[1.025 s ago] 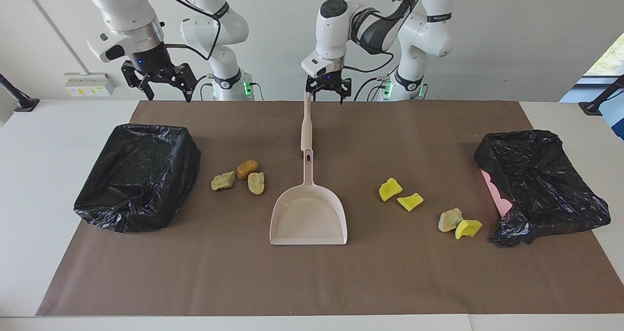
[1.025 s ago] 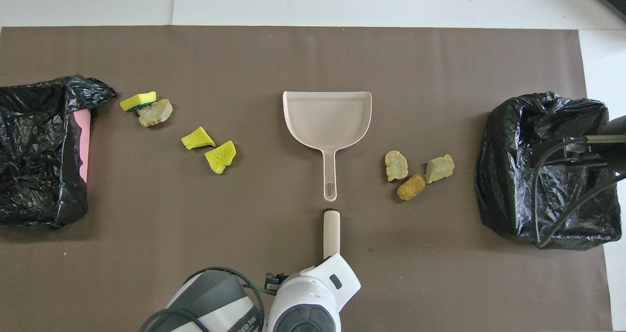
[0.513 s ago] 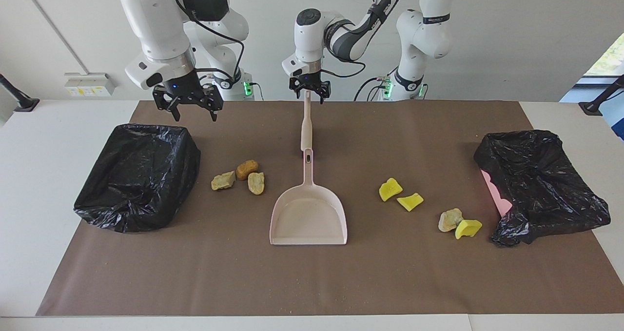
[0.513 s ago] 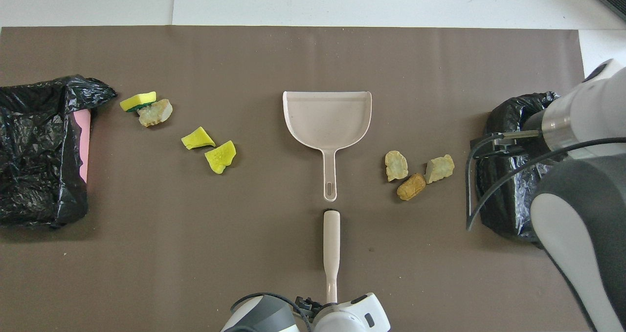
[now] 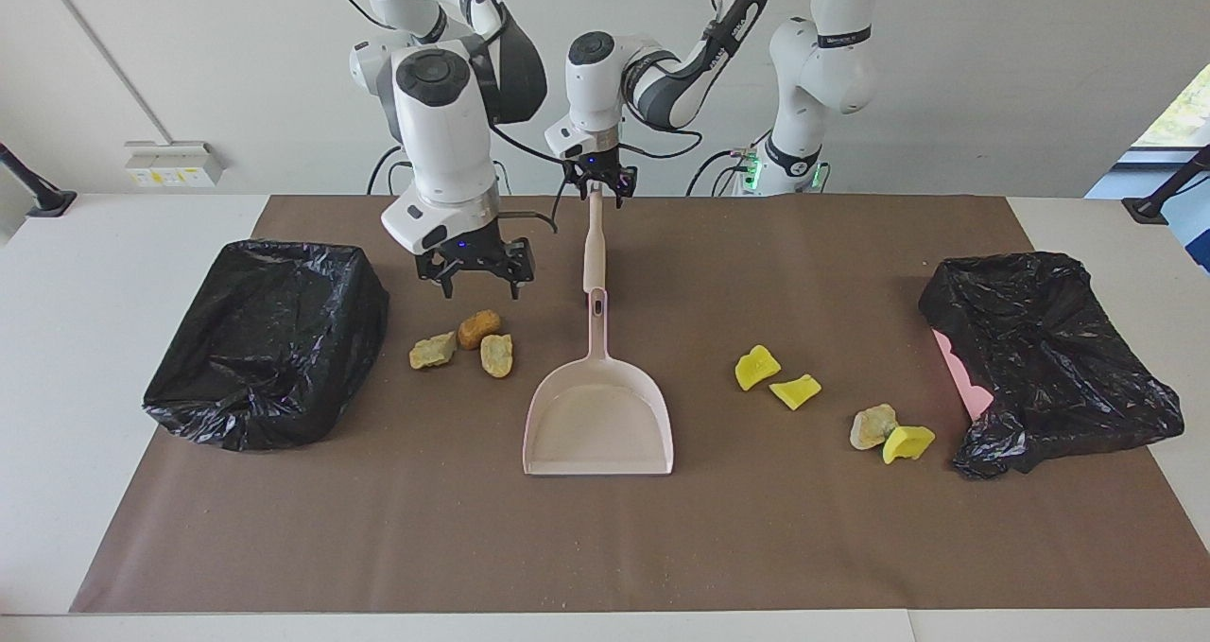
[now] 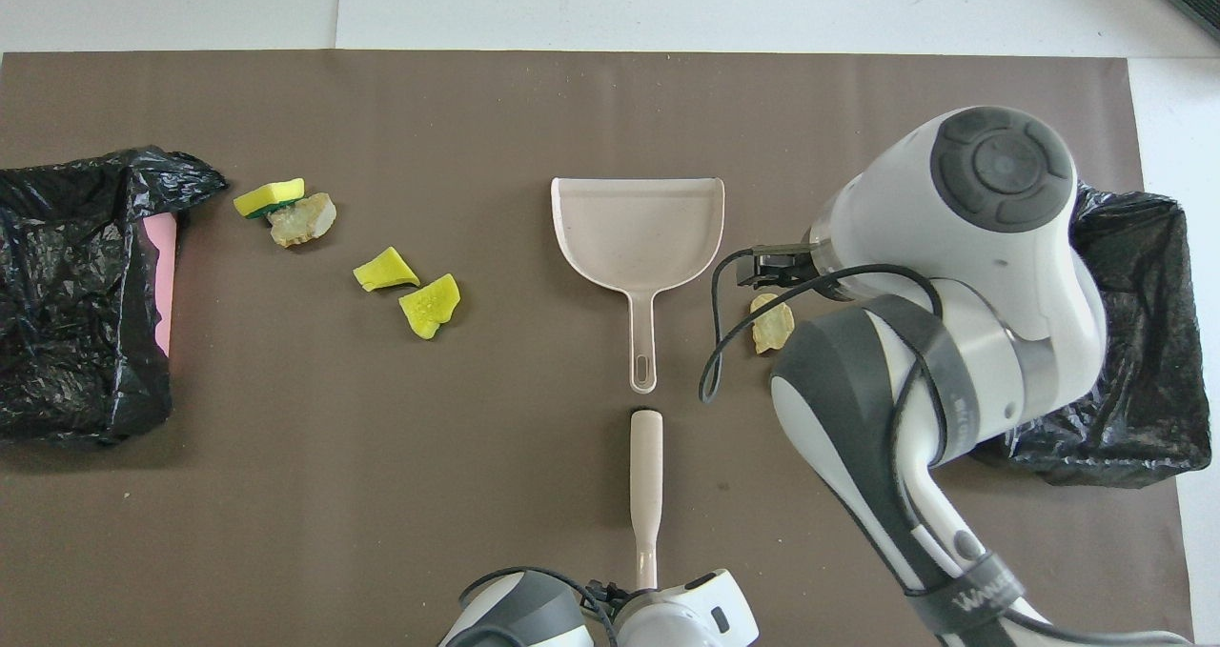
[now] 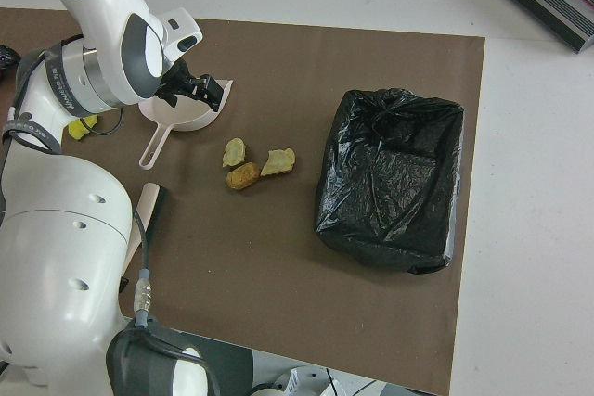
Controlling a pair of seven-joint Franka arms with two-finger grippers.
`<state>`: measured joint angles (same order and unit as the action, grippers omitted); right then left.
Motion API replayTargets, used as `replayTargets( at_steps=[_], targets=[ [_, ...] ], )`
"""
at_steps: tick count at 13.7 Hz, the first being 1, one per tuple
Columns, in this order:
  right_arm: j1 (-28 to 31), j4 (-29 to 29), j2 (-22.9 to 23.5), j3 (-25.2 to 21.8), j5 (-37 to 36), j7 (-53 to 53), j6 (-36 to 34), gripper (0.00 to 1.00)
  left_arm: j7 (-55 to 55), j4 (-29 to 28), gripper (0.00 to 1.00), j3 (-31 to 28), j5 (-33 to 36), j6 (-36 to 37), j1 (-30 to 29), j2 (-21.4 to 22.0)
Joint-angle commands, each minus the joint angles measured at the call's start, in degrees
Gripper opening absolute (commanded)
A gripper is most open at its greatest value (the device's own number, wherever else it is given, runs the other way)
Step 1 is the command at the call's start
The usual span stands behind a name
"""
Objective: Sweep and dump trash in bin
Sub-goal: 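Grasp the brush with the left gripper while the right gripper grasps the dustpan, then move the brush to the yellow pieces while the right gripper slides the dustpan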
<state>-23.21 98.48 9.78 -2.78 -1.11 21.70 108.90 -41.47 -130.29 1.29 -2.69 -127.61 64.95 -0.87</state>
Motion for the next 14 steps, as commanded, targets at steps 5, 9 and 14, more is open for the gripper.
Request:
replayTargets(
  at_steps=[5,9,14],
  targets=[
    [-6.14,-2.75,7.17,0.05,4.18,6.68,3.77,1.00,0.96,1.27,0.00,-1.37,-0.74,2.97,-1.49,2.80],
    [-7.72,-5.14,13.24,0.05,4.53,7.04,6.84,1.00,7.19,1.62,0.00,-1.46,0.23,12.98,-8.86,6.93],
    [-9.22,-4.44,13.87,0.32,4.45,6.61,6.59,1.00,23.77,1.27,0.00,-1.38,3.75,25.55,-24.74,14.22]
  ],
)
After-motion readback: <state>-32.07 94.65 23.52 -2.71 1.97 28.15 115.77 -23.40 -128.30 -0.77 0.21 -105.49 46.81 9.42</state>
